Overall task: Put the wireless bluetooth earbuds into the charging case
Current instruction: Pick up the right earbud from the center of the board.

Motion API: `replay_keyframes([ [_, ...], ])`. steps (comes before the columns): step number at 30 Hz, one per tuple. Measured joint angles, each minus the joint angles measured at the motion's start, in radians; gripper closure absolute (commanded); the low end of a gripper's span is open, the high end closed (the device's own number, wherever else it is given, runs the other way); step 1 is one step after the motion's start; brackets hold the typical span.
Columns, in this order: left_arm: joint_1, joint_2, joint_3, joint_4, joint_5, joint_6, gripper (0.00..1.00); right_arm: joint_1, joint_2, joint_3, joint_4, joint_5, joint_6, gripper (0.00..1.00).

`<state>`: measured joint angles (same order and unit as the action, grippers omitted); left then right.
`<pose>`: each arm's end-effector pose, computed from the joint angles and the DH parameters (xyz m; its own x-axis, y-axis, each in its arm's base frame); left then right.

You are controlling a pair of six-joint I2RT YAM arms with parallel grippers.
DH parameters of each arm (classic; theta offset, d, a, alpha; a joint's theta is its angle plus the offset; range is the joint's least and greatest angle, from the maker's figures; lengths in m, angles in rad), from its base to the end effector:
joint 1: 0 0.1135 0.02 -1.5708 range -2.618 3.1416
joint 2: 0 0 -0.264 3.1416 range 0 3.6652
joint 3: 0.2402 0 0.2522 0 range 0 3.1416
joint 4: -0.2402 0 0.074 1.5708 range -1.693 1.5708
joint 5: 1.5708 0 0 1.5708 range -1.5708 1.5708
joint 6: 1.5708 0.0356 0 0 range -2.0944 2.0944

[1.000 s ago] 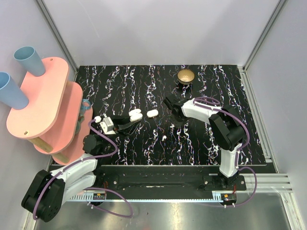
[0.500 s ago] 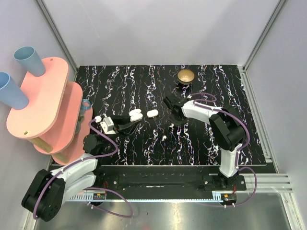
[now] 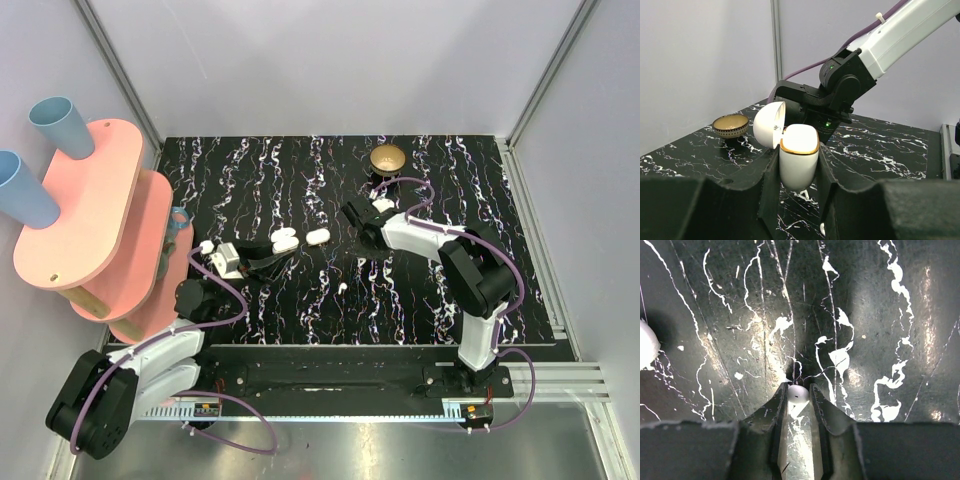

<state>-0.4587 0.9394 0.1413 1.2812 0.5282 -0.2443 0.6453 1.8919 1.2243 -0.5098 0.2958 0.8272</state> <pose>0.1453 -0.0918 0.2417 0.2149 -0.3391 -0.9159 0.8601 0.5099 0.0130 0.3052 0.2168 0.1597 -0.8572 0.2359 -0.4577 0.2141 0.9717 0.0999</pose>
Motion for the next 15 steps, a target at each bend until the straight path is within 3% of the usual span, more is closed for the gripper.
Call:
replay_keyframes([
  [7,0.0,0.012,0.0,-0.001,0.0,0.0,1.0,0.01,0.004,0.006,0.01,-0.002,-0.144,0.73],
  [15,0.0,0.012,0.0,0.0,0.001,0.0,1.0,0.017,0.005,0.008,0.012,-0.001,-0.194,0.69],
])
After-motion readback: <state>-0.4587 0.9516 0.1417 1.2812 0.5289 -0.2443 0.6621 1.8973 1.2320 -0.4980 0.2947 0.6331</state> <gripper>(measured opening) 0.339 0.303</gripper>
